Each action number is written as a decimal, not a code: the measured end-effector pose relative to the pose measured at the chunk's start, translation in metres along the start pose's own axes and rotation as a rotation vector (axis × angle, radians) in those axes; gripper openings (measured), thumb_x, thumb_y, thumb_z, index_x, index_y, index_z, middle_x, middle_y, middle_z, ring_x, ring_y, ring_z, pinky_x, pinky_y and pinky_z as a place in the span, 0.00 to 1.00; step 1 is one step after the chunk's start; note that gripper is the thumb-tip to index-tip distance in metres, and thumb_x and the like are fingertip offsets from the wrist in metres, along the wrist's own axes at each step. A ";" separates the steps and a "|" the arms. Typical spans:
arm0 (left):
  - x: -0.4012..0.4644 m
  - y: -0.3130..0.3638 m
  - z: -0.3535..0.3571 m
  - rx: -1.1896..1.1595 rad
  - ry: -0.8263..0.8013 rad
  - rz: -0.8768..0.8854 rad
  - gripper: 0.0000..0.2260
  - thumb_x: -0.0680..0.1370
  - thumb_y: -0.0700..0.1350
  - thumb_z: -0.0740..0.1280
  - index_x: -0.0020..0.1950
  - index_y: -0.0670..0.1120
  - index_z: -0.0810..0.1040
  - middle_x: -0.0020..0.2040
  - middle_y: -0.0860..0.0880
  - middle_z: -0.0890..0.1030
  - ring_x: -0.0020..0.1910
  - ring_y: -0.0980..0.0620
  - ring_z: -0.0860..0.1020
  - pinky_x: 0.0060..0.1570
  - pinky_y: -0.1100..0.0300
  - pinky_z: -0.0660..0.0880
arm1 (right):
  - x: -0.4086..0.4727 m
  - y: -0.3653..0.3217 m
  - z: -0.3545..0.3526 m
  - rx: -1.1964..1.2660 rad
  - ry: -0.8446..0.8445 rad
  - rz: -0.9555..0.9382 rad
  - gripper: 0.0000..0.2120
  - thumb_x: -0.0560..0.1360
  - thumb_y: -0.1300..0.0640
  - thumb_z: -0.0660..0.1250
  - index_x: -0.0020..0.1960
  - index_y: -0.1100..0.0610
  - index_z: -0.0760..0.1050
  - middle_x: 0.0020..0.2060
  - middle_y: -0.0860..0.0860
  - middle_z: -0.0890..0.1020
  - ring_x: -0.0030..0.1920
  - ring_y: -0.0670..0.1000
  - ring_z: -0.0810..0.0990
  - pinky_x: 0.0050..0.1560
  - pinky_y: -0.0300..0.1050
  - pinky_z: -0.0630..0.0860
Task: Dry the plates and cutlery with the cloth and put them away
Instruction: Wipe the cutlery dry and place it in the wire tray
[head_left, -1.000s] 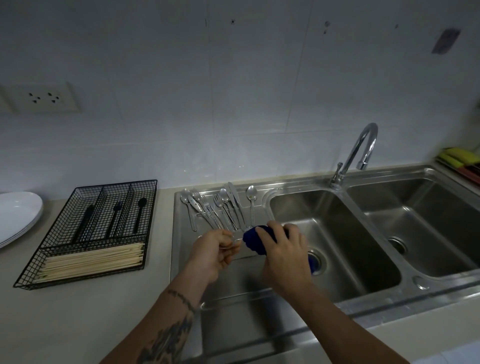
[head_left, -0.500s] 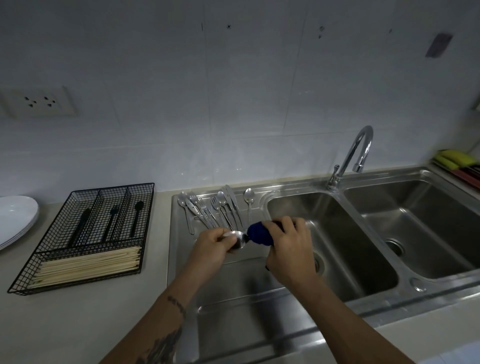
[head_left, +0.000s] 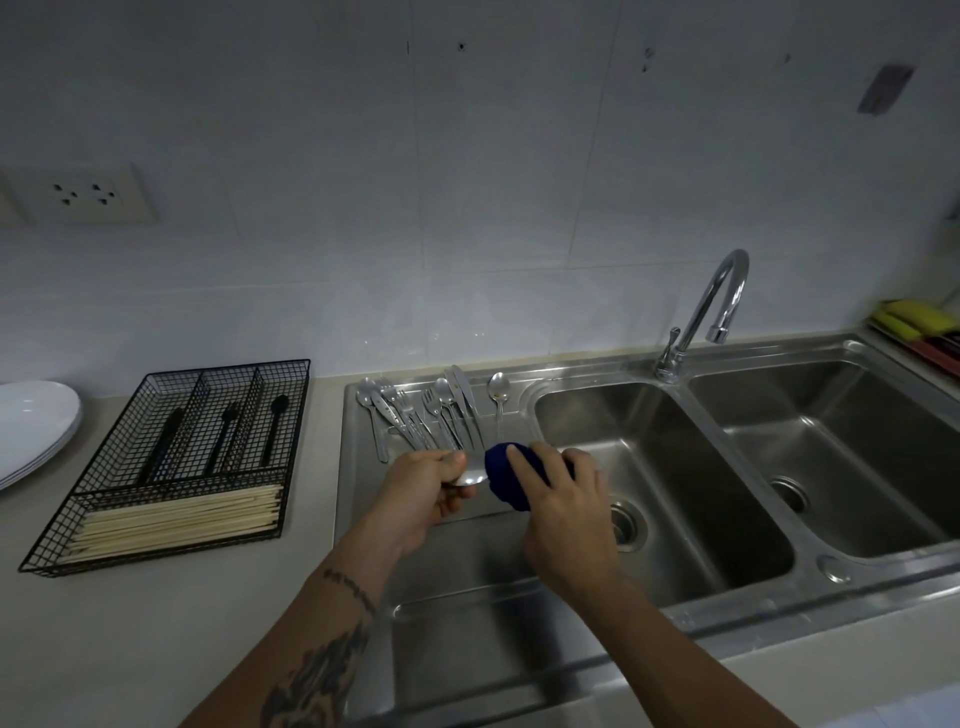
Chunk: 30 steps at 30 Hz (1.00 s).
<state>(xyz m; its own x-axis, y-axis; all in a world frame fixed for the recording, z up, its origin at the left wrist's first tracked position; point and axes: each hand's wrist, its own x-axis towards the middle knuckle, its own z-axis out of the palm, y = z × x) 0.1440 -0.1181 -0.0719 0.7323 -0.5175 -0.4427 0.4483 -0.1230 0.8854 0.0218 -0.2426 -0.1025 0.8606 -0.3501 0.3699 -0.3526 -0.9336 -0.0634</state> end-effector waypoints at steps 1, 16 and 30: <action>0.000 0.001 -0.003 -0.008 0.001 0.001 0.05 0.81 0.39 0.64 0.53 0.39 0.79 0.39 0.44 0.81 0.34 0.51 0.78 0.35 0.61 0.74 | 0.001 0.004 0.001 0.001 0.000 0.025 0.35 0.59 0.60 0.68 0.67 0.52 0.71 0.61 0.52 0.75 0.54 0.58 0.71 0.47 0.52 0.70; -0.005 -0.005 -0.018 -0.191 -0.048 -0.063 0.05 0.79 0.41 0.67 0.51 0.40 0.80 0.41 0.44 0.85 0.38 0.51 0.83 0.38 0.60 0.78 | 0.007 0.004 0.005 0.008 -0.004 -0.047 0.27 0.61 0.60 0.70 0.60 0.52 0.76 0.47 0.51 0.78 0.46 0.57 0.73 0.43 0.51 0.70; 0.022 -0.001 -0.063 -0.173 0.345 0.228 0.09 0.84 0.42 0.58 0.53 0.45 0.78 0.46 0.42 0.85 0.43 0.46 0.86 0.45 0.51 0.82 | 0.044 -0.046 0.023 0.185 -0.187 -0.063 0.23 0.66 0.59 0.67 0.61 0.51 0.75 0.48 0.50 0.81 0.45 0.54 0.74 0.46 0.47 0.69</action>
<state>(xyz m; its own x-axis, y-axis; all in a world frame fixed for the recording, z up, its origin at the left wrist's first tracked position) 0.1921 -0.0762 -0.0914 0.9375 -0.1983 -0.2861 0.3129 0.1199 0.9422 0.0846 -0.2164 -0.1044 0.9376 -0.2828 0.2024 -0.2378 -0.9460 -0.2205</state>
